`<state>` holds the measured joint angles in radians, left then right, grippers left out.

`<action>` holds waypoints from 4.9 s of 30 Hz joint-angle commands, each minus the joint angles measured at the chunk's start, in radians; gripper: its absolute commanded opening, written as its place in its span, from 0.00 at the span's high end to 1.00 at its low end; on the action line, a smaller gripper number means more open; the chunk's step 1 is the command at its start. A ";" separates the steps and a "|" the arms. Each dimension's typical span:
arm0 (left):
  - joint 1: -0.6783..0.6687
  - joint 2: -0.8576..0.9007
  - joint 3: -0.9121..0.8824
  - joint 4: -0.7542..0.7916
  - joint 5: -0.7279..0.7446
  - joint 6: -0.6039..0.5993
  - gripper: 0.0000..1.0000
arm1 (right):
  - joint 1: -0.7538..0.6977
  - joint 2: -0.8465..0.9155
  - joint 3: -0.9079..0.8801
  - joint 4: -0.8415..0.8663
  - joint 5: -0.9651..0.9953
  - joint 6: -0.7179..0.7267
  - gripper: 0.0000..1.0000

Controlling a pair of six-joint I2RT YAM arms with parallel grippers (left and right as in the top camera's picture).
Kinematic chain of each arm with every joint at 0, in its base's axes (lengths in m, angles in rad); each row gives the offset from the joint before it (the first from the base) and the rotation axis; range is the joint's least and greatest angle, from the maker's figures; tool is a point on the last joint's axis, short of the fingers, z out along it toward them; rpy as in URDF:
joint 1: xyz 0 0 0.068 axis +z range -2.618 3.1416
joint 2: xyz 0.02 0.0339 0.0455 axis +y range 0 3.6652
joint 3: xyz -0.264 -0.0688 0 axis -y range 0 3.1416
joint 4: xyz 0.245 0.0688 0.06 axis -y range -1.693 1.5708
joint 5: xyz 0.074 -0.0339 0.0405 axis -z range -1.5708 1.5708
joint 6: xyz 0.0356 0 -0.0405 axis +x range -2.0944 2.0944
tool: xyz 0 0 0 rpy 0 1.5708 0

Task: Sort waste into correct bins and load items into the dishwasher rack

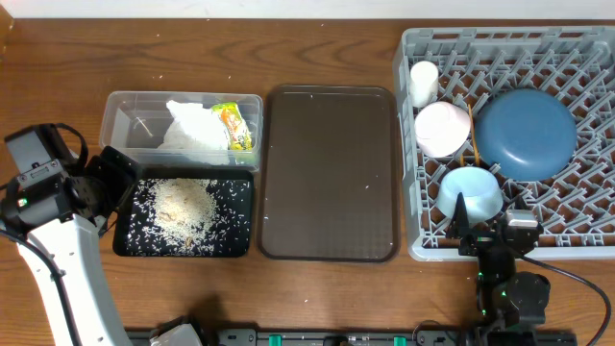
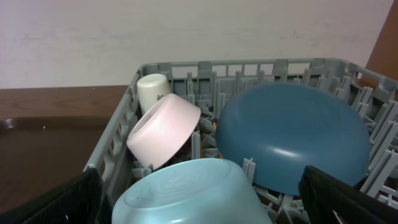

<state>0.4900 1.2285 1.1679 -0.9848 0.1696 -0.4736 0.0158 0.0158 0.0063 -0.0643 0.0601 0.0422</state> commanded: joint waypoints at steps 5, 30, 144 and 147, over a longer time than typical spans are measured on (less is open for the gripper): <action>0.004 0.000 0.018 -0.002 -0.006 0.005 0.08 | -0.006 -0.003 -0.001 -0.004 0.003 0.013 0.01; -0.433 -0.412 -0.121 0.151 -0.129 0.009 0.08 | -0.006 -0.003 -0.001 -0.004 0.003 0.013 0.01; -0.498 -1.225 -1.164 0.917 -0.126 0.649 0.08 | -0.006 -0.003 -0.001 -0.004 0.003 0.013 0.01; -0.498 -1.225 -1.164 0.917 -0.126 0.649 0.08 | -0.006 -0.003 -0.001 -0.004 0.003 0.013 0.01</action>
<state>-0.0132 0.0101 0.0120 -0.0204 0.0502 0.1589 0.0158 0.0158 0.0063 -0.0643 0.0601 0.0422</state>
